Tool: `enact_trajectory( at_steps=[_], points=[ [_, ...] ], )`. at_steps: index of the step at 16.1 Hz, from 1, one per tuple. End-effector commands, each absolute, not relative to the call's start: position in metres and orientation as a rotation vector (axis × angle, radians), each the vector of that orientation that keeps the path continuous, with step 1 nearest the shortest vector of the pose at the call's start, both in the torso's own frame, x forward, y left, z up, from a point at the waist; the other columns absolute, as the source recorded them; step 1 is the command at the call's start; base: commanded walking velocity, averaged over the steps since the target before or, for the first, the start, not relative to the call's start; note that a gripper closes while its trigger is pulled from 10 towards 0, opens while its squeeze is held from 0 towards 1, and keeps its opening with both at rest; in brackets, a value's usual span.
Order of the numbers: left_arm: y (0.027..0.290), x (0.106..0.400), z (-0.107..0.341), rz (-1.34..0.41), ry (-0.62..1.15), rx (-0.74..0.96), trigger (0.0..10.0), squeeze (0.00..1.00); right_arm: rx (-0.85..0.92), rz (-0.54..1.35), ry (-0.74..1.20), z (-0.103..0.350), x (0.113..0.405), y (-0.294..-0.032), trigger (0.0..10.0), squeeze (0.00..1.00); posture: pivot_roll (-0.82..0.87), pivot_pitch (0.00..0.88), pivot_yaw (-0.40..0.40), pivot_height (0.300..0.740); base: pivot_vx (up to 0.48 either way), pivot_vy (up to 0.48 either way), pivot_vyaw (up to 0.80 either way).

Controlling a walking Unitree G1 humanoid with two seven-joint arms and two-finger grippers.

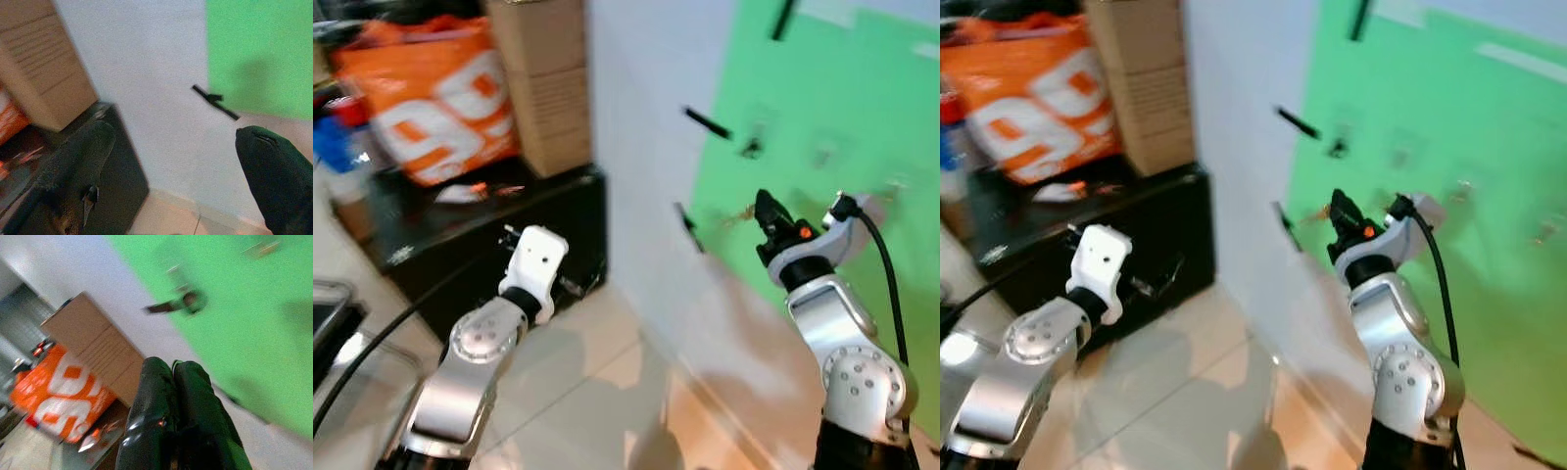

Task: Hang keys on a hook

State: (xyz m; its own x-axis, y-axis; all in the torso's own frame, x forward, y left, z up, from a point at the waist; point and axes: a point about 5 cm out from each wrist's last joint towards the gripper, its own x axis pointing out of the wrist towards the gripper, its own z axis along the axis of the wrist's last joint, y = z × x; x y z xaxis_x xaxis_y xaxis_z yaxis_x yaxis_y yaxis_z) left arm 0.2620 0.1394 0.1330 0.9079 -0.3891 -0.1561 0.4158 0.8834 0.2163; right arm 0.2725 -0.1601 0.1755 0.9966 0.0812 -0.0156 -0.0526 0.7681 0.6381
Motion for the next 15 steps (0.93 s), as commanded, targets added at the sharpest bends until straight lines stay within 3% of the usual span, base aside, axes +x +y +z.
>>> enact_trajectory(
  at_steps=[1, 7, 15],
  points=[
    [0.1320, 0.2624, 0.1365, -0.448, 0.093, 0.244, 10.0, 0.00, 0.687, 0.038, 0.043, 0.1738, 0.2710, -0.1684, 10.0, 0.00, -0.03, 0.000, 0.023, 0.740, 0.251, 0.000, -0.80],
    [0.1311, 0.2603, 0.1344, -0.472, 0.102, 0.245, 10.0, 0.00, 0.676, 0.067, 0.056, 0.1725, 0.2703, -0.1654, 10.0, 0.00, -0.02, 0.000, 0.019, 0.740, 0.166, 0.000, -0.80],
    [0.1260, 0.2534, 0.1312, -0.588, 0.131, 0.259, 10.0, 0.00, 0.655, 0.128, 0.073, 0.1718, 0.2704, -0.1589, 10.0, 0.00, -0.02, 0.000, 0.016, 0.740, 0.000, 0.000, 0.00]
  ],
)
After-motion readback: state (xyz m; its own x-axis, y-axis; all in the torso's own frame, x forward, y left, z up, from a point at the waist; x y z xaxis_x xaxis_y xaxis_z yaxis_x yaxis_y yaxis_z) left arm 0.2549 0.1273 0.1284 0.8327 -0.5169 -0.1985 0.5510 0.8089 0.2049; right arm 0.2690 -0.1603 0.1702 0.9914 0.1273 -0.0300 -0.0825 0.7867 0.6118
